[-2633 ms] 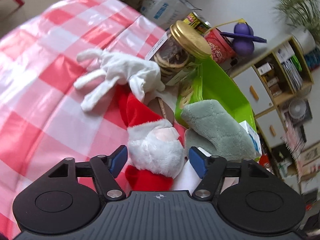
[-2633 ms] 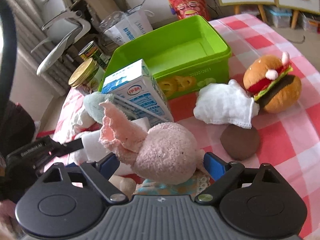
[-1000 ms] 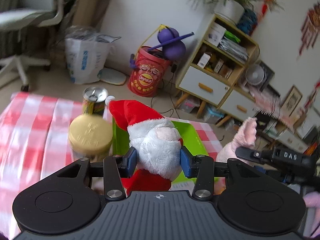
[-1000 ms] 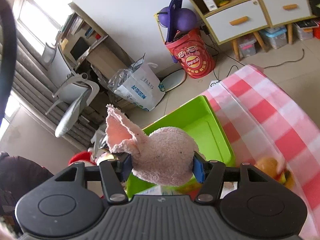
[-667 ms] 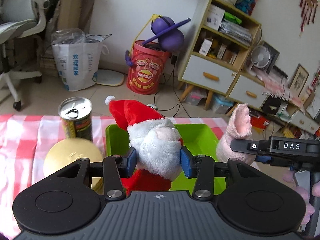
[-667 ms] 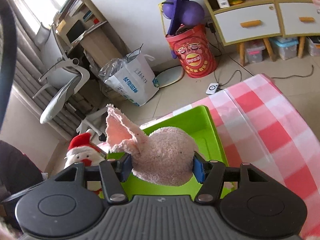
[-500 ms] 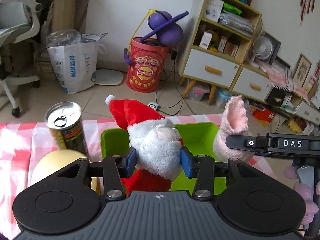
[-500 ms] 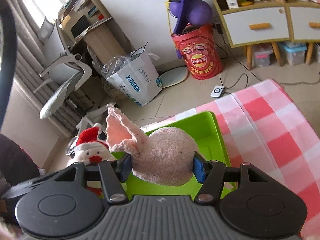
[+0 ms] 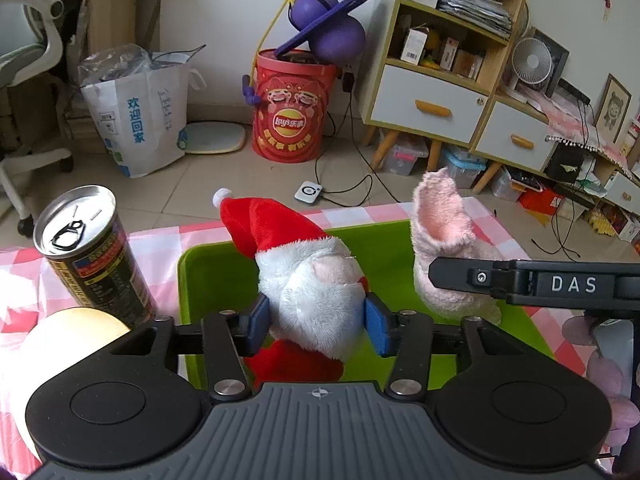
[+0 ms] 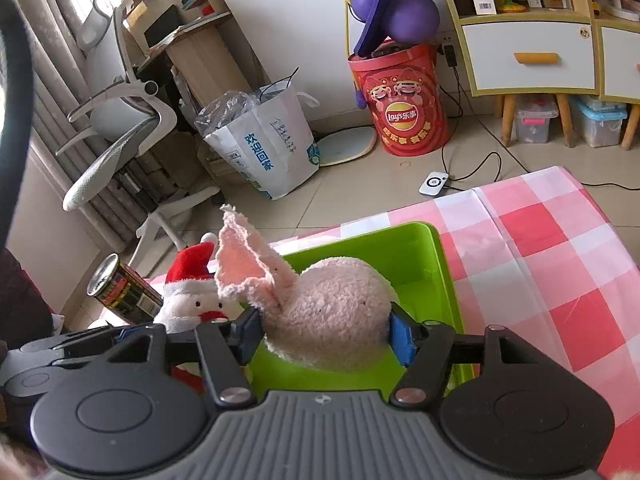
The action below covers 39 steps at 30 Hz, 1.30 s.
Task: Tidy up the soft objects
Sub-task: 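Carry the Santa plush and pink bunny into the green bin and release both, then withdraw both tools and reach toward the foam block and dressed bunny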
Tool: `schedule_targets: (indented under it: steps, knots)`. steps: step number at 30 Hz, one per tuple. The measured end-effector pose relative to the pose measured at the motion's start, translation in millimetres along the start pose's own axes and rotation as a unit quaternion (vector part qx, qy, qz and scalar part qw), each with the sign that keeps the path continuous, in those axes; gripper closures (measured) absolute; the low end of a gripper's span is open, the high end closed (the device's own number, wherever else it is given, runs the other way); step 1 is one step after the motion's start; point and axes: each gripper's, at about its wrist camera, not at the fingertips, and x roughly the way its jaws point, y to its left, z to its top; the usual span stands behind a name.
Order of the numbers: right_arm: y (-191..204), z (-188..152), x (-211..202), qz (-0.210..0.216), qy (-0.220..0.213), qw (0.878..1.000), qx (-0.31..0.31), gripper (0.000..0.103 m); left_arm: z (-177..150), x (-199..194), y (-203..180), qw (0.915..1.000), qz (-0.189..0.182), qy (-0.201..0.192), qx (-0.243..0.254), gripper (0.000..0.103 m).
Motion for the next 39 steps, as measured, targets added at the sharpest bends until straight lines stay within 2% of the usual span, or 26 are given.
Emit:
schedule_targets:
  steps: [2,4,6,15,24,28,33,39]
  knots:
    - [-1,-1,4,0.003,0.006,1.0,-0.002,0.056,-1,0,-1,1.0,0.003,-0.008,0.005,0.041]
    - [-3,-1,5,0.006,0.011,1.0,0.003,0.044,0,-2,-3,0.9998,0.003,-0.016,0.009,0.028]
    - [-5,-1,3,0.012,0.008,1.0,0.007,0.041,0,-4,-4,0.9996,0.009,-0.024,0.011,0.02]
    - [-10,-1,-25,0.002,-0.002,1.0,0.02,0.04,2,-30,-11,0.9994,0.013,-0.031,0.005,0.015]
    - [-14,-9,-92,-0.015,-0.027,0.999,0.03,0.039,-9,-87,-6,0.998,0.025,-0.055,-0.019,0.007]
    - [-16,-14,-121,-0.019,-0.038,0.998,0.036,0.035,-15,-113,-6,0.997,0.032,-0.064,-0.027,0.005]
    - [-14,-26,-150,-0.021,-0.045,0.998,0.038,0.035,-28,-141,-3,0.996,0.033,-0.072,-0.041,0.005]
    - [-12,-47,-173,-0.017,-0.043,0.998,0.039,0.034,-51,-160,-1,0.9962,0.034,-0.064,-0.05,0.005]
